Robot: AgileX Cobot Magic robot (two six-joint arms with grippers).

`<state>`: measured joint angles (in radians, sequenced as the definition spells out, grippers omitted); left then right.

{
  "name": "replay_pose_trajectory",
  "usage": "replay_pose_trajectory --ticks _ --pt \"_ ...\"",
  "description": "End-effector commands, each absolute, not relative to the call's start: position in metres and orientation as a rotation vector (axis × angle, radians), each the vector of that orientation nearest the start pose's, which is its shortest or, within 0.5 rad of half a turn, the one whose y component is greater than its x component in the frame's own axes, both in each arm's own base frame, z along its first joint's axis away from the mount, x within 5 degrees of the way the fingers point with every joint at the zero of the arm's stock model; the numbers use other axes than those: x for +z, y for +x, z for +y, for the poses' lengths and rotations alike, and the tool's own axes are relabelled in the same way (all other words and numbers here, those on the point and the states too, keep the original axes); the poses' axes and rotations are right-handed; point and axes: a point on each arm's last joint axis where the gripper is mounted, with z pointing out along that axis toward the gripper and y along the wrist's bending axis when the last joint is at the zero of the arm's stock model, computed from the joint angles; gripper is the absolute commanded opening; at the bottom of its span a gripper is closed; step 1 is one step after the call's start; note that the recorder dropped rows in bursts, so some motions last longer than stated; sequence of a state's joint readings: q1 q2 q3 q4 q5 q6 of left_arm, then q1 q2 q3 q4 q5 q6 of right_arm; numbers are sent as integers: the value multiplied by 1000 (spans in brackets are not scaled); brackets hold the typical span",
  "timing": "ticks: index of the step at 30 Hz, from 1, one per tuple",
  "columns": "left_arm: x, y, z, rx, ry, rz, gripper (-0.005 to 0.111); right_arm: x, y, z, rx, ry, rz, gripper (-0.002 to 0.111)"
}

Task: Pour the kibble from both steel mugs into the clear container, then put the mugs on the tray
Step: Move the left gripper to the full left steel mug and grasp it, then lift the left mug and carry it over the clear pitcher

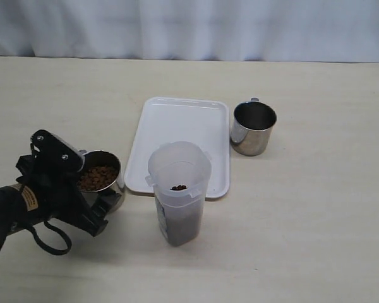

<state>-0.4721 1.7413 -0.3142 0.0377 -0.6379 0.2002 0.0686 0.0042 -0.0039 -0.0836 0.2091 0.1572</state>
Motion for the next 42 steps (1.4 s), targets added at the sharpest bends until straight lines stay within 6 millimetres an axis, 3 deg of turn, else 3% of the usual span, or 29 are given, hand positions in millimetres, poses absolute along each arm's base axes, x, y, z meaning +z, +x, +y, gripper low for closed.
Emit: replay_pose_trajectory --ticks 1,13,26,29,35,39,42 --pt "99 215 -103 -225 825 2081 73 194 56 2 92 13 1694 5" --pt "83 227 -89 -383 882 1968 73 194 56 2 92 13 1694 5" --pt "78 235 -87 -384 882 1929 72 194 56 2 92 13 1694 5" --pt "78 235 -87 -384 886 1933 58 194 56 2 92 13 1694 5" --pt "78 235 -87 -385 882 1928 0 194 56 2 92 13 1694 5" --pt "95 236 -87 -332 925 1851 0 194 56 2 92 13 1694 5" --pt "114 225 -87 -325 952 1781 0 194 56 2 92 13 1694 5"
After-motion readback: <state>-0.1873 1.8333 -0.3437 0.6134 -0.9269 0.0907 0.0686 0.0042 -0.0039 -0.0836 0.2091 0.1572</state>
